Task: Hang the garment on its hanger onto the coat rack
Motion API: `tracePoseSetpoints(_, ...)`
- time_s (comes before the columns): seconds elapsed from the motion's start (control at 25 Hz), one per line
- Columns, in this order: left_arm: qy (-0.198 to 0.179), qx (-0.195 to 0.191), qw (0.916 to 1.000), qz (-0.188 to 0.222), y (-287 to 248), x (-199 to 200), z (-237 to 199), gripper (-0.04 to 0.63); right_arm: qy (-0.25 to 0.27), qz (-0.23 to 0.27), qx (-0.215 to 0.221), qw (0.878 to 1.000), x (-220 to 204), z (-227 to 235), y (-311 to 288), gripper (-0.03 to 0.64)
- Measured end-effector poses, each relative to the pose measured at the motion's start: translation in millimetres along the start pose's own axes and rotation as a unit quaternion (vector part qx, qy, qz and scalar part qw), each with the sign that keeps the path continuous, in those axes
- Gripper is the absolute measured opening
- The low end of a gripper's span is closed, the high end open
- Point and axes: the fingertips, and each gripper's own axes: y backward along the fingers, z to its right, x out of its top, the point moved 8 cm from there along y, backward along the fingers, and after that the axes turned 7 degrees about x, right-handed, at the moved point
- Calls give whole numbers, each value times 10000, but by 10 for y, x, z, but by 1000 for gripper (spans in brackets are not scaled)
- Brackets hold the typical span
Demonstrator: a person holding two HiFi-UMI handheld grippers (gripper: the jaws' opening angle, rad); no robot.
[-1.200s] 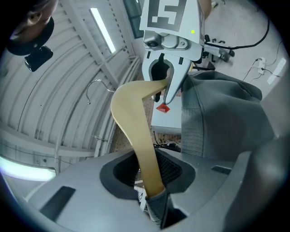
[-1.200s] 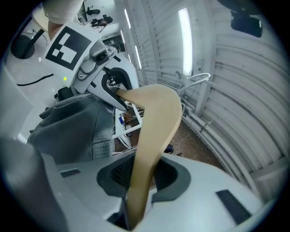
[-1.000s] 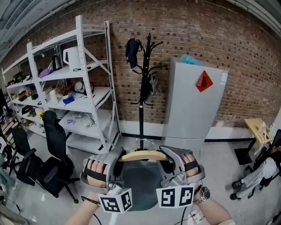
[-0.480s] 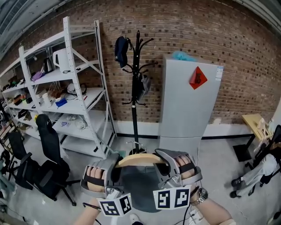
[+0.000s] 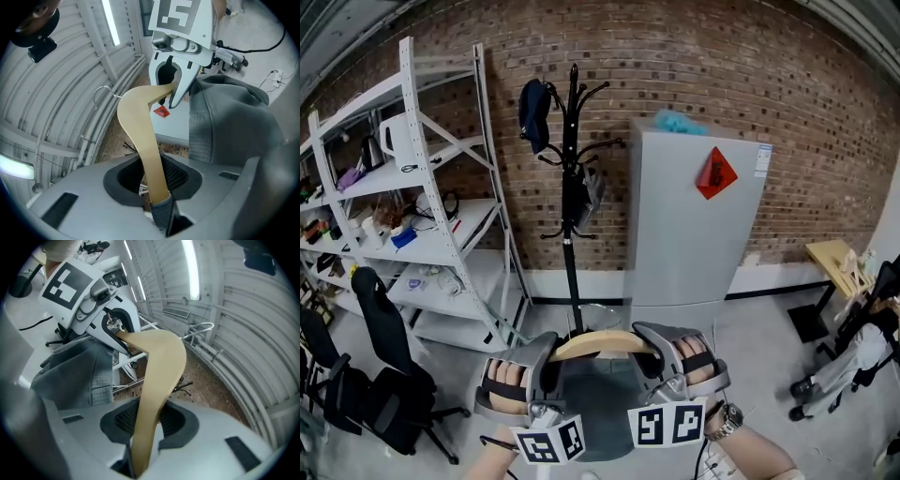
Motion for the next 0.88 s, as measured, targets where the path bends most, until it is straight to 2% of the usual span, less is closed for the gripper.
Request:
tracePoseSetpoints(0.24, -31, -54, 9999, 106, -364, -333, -8, 95, -46, -100, -121, 9999, 73, 75, -465, 84)
tracePoseSetpoints(0.44, 10, 64, 9998, 211, -584, -560, -38, 95, -38, -220, -294, 9993, 157, 127, -744, 84)
tracePoseSetpoints(0.88, -9, -63, 10000, 76, -1004, -800, 53, 95, 2, -207, -149, 9997, 78, 199, -1239, 84)
